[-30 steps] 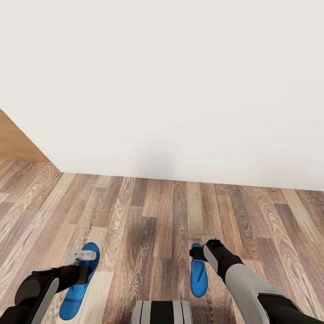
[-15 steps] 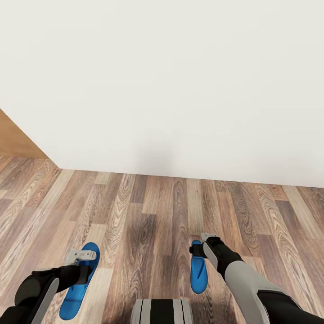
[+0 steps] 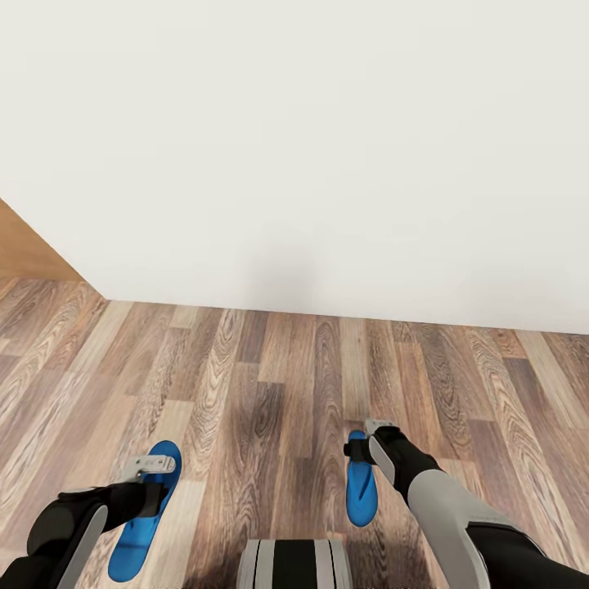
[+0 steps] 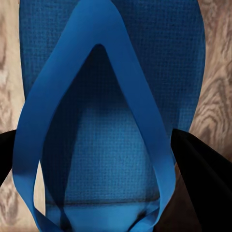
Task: In the bedroom, move the book from the bed onto either nightstand, and place the two sandals side by side next to the bed.
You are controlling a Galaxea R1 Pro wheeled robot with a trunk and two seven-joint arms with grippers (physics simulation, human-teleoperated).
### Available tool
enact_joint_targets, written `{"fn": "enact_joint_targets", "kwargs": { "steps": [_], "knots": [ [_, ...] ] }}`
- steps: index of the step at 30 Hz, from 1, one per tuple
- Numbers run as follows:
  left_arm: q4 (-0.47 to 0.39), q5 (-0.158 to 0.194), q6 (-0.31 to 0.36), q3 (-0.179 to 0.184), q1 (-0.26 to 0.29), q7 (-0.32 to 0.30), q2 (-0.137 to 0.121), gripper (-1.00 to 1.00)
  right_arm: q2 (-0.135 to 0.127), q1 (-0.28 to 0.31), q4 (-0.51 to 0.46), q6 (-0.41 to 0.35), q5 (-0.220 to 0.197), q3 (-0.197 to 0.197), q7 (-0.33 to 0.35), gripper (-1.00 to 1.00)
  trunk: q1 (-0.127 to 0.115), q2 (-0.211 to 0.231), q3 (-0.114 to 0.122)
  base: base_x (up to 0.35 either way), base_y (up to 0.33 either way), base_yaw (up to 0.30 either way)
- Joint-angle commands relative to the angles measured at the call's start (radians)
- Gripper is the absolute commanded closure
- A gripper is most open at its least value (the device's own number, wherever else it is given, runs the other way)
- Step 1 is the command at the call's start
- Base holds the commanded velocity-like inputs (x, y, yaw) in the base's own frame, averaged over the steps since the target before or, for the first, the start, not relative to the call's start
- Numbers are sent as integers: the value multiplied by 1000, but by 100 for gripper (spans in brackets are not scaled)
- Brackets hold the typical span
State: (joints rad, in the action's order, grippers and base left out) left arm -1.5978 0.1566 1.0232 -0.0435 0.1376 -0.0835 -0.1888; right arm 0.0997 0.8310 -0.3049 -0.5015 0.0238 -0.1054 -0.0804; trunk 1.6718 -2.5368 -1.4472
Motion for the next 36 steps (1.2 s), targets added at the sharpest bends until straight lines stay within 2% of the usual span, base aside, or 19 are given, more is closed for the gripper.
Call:
{"fn": "enact_joint_targets", "kwargs": {
  "steps": [1, 14, 22, 30, 36],
  "knots": [
    [-1, 1, 5, -1, 0, -4, 0, 100, 1, 1, -2, -5, 2, -8, -3, -100, 0, -1, -5, 0, 0, 0],
    [-1, 1, 5, -1, 0, -4, 0, 100, 1, 12, -2, -5, 2, -7, -3, -100, 6, -4, -55, 0, 0, 0],
    [-1, 1, 5, -2, 0, -4, 0, 100, 1, 17, -2, -6, 2, -7, -3, -100, 6, -4, -55, 0, 0, 0],
    [-1, 1, 5, -2, 0, -3, 0, 100, 2, 22, -2, -6, 2, -7, -4, -100, 10, -5, -86, 0, 0, 0],
    [-1, 1, 5, -1, 0, -3, 0, 100, 2, 23, -2, -6, 2, -7, -4, -100, 10, -5, -86, 0, 0, 0]
  ]
}}
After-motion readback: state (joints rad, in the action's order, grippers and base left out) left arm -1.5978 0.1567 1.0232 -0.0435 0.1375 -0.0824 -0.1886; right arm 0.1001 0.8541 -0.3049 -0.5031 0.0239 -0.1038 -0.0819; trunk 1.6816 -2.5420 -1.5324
